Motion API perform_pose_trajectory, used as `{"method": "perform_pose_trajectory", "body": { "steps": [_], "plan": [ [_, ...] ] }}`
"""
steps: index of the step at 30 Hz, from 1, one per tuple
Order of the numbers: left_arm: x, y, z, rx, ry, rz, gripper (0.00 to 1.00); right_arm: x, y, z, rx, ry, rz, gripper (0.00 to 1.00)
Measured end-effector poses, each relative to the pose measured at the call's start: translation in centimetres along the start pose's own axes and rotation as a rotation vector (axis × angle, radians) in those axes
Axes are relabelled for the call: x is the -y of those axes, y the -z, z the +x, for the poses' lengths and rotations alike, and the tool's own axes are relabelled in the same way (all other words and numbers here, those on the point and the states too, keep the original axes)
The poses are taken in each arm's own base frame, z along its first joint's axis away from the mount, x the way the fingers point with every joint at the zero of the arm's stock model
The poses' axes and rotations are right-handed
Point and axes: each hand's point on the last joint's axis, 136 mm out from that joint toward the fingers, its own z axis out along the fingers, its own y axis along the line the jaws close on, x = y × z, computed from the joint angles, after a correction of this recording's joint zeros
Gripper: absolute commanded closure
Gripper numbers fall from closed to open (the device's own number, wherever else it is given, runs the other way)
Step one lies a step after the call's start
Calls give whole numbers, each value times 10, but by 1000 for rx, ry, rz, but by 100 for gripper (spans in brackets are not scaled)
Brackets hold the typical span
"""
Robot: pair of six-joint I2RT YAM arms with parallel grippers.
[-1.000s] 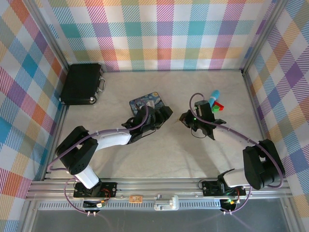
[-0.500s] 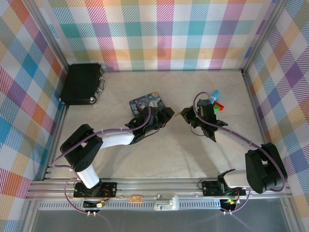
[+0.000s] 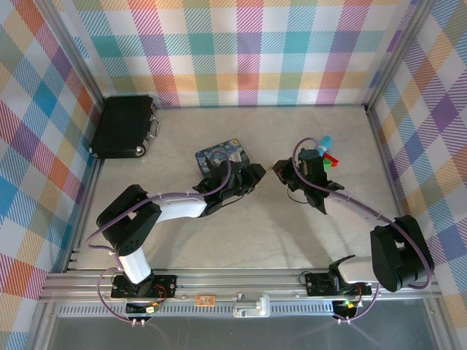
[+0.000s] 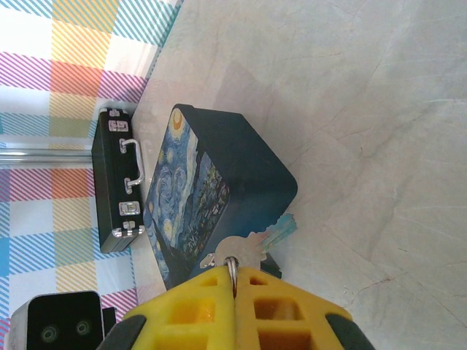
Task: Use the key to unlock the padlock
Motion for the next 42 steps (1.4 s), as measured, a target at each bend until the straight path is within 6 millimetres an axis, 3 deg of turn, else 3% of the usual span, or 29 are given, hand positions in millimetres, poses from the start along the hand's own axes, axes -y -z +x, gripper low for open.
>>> {"method": "perform_pose_trajectory", "body": {
  "steps": [13,16,17,20,22,26,31,33,37,42],
  "plan": [
    [8,-1,-1,2,11,27,99,0,-1,0,1,-6,-2,100],
    [8,-1,-1,2,12,28,100,-1,-1,0,1,-6,-4,100],
    [8,-1,-1,2,12,27,100,-1,-1,0,0,-5,-5,98],
    [8,-1,-2,2,-6,28,100,-2,0,0,-3,8,-9,59],
    [8,0,-5,-8,-28,28,100,-3,3,0,-7,40,-11,49],
    [14,0,-19,-63,-111,26,100,-10,20,-6,-18,155,-20,40],
    [38,4,-42,-147,-287,27,100,-30,38,-29,-52,329,-59,44],
    [48,7,-42,-201,-360,32,100,-38,45,-33,-90,397,-106,45],
    [61,18,-30,-338,-506,55,100,-50,54,-26,-202,506,-213,51],
    [46,35,-11,-500,-616,43,100,-67,63,-5,-327,603,-345,55]
  ]
}}
